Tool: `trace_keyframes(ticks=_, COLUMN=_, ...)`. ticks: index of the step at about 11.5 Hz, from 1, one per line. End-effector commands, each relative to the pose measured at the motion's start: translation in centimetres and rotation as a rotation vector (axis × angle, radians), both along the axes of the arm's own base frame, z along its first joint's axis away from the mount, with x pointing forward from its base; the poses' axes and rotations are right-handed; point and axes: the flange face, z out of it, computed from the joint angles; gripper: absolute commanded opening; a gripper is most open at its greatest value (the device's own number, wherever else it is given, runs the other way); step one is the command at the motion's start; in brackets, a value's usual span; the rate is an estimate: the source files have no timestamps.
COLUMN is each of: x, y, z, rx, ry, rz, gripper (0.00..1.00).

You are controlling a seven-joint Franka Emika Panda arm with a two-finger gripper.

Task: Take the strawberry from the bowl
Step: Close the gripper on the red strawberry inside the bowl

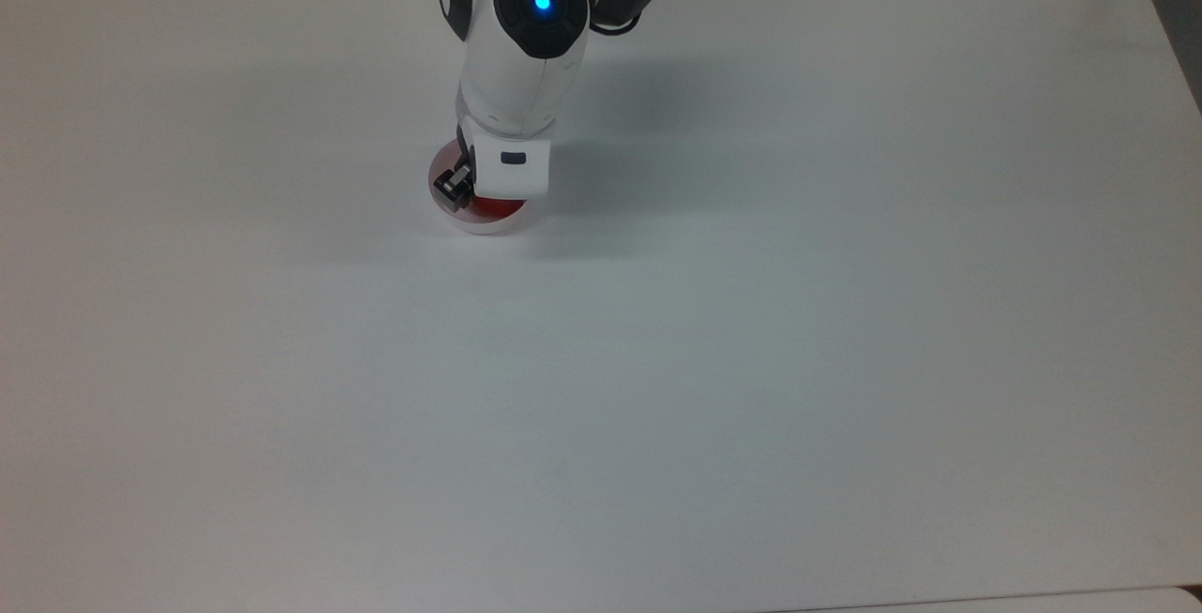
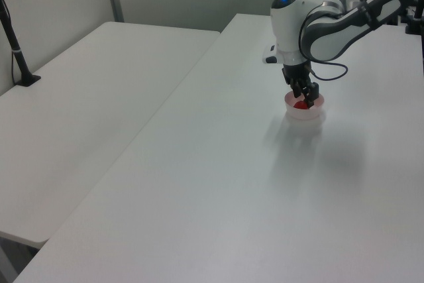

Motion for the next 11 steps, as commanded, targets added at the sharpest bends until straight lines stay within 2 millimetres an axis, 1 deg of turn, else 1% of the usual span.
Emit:
trace_keyframes(ticks=1, x=0.1, y=0.4, z=-0.9, rx=0.003, ry=-0.025, rz=0.035, gripper=0.65)
trace_keyframes(ticks=2, x=0.3, y=0.4, z=-1.0, rx=0.006, ry=-0.033, rz=0.039, gripper=0.65)
trace_keyframes(ticks=3, x=0.3, y=0.3, z=-1.3, rx=0.007, ry=-0.031, rz=0.039, gripper=0.6)
trace_keyframes(ticks=5, x=0.3, y=0.0, z=-1.3, rx=0.008, ry=-0.029, rz=0.042, gripper=0.42)
trace_keyframes(ticks=6, x=0.3, y=0.0, z=-1.0, rx=0.007, ry=-0.027, rz=0.042, gripper=0.36)
trace_keyframes(ticks=9, x=0.0, y=-0.2, z=0.7, rx=-0.001, ry=-0.011, rz=0.042, gripper=0.33)
trace_keyframes(ticks=11, x=-0.1, y=-0.2, z=3.0, rx=0.002, ry=-0.005, rz=0.017, gripper=0.33)
